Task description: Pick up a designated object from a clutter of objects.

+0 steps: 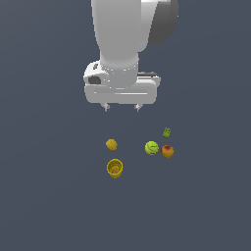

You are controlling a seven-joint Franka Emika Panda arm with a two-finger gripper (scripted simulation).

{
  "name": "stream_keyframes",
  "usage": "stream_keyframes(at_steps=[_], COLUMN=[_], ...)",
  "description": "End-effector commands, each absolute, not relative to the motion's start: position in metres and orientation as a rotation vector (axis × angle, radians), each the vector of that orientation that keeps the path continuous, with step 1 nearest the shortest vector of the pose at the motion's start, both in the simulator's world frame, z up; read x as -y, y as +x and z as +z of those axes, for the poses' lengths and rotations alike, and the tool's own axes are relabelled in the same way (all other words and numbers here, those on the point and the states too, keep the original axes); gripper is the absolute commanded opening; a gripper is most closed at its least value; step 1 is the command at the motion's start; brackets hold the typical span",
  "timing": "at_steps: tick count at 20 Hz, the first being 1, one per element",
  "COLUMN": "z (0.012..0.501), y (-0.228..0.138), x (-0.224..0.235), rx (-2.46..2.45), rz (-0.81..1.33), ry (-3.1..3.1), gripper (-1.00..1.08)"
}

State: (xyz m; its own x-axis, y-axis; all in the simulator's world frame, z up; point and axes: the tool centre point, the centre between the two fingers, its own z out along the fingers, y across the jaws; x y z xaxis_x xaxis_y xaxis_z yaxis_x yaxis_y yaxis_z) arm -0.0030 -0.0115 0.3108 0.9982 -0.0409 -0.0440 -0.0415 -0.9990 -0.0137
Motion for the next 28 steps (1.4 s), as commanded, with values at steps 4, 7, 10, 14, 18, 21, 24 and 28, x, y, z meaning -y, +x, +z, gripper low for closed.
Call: stream_keyframes(at_steps=[4, 7, 10, 14, 18, 21, 24, 28], z=[0.312, 0.314, 0.315, 0.315, 0.313, 0.308, 0.299, 0.281], y=[-0.003, -0.003, -0.004, -0.004, -0.002, 0.002, 0.009, 0.023], x=[0.007, -0.006, -0.014, -0.014, -0.014, -0.012, -0.01, -0.005], rx=[-0.039, 0.031, 0.076, 0.071, 0.073, 0.07, 0.064, 0.055], rz=[0.066, 0.061, 0.057, 0.058, 0.058, 0.055, 0.052, 0.047], ry=[-3.128, -3.134, -3.137, -3.137, -3.137, -3.136, -3.135, -3.134], gripper=[1.0, 1.0, 1.0, 1.0, 1.0, 1.0, 1.0, 1.0])
